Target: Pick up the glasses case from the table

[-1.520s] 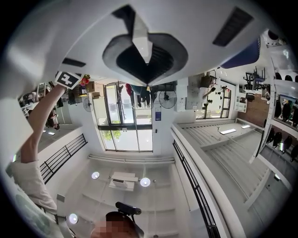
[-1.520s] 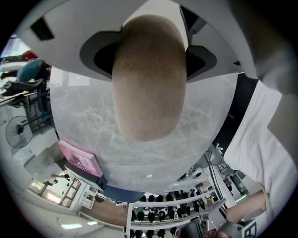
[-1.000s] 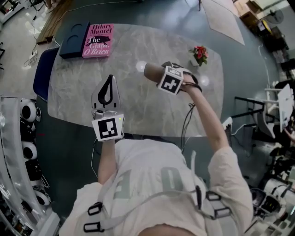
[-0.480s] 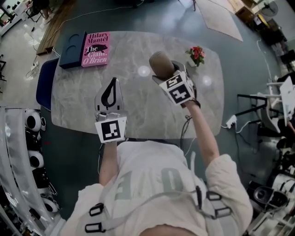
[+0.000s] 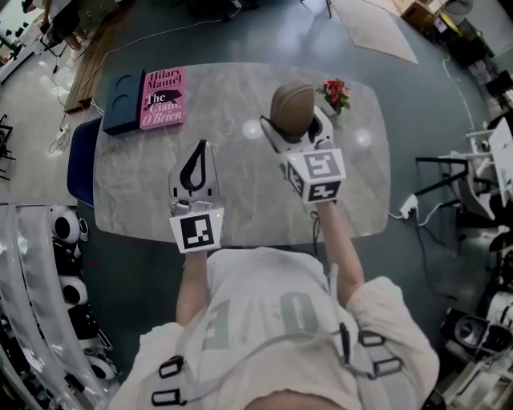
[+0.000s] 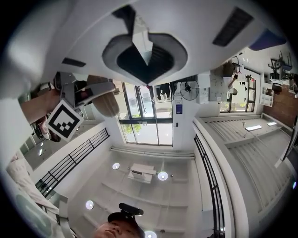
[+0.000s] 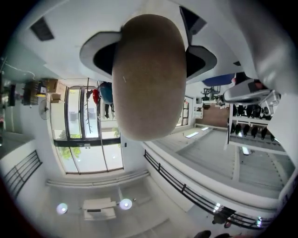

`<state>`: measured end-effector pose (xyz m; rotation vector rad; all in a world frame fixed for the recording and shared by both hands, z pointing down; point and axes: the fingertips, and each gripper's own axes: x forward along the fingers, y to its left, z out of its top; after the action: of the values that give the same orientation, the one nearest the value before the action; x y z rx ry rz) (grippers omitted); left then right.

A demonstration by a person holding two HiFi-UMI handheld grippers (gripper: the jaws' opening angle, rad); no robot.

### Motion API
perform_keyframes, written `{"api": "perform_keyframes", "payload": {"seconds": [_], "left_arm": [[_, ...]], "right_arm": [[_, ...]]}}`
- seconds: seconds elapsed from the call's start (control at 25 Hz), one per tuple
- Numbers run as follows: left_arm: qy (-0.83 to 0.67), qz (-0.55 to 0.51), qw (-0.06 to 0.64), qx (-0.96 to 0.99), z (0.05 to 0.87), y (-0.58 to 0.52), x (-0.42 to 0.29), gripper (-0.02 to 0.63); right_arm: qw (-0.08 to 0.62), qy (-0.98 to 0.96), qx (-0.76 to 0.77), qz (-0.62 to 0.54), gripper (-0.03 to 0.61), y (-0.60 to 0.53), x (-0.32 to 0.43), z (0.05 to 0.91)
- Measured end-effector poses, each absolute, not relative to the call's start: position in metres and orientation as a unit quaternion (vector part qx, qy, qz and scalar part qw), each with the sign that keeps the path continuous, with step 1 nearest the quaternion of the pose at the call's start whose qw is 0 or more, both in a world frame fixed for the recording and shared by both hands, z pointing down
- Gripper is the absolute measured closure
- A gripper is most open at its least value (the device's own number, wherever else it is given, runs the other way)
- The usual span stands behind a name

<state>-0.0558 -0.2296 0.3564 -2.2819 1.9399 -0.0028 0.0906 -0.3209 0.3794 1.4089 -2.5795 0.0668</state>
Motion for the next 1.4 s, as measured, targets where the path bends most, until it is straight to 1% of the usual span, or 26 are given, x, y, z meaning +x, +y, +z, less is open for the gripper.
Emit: {"api": "perform_keyframes", "payload": {"seconds": [0.12,0.36,0.52,0.6,0.88,1.28,1.4], "left_arm": [[0.643,-0.005,0.078,-0.762,0.354,-0.229,-0.051,0.611],[0.64,-0.007,0.083,-0.764,0.35,-0.231,-0.047,0.611],[0.637,-0.013,0.086,-0.766,0.35,-0.23,-0.049,0.611],[0.639,-0.017,0.086,-0.765,0.351,-0.23,-0.051,0.611],[0.642,-0.013,0.085,-0.762,0.352,-0.231,-0.052,0.611],[0.638,-0.005,0.095,-0.764,0.343,-0.233,-0.043,0.611],[0.638,-0.002,0.096,-0.764,0.342,-0.233,-0.042,0.611]], "right_arm": [[0.041,-0.869,0.494,-0.005,0.196,-0.31,0.104,0.36],[-0.048,-0.862,0.496,-0.095,0.196,-0.278,0.116,0.326],[-0.111,-0.838,0.528,-0.084,0.196,-0.259,0.141,0.318],[-0.128,-0.826,0.543,-0.074,0.196,-0.254,0.155,0.317],[-0.092,-0.814,0.565,-0.093,0.197,-0.244,0.18,0.329],[-0.094,-0.812,0.57,-0.085,0.198,-0.235,0.188,0.332],[-0.083,-0.814,0.568,-0.088,0.198,-0.235,0.187,0.336]]}}
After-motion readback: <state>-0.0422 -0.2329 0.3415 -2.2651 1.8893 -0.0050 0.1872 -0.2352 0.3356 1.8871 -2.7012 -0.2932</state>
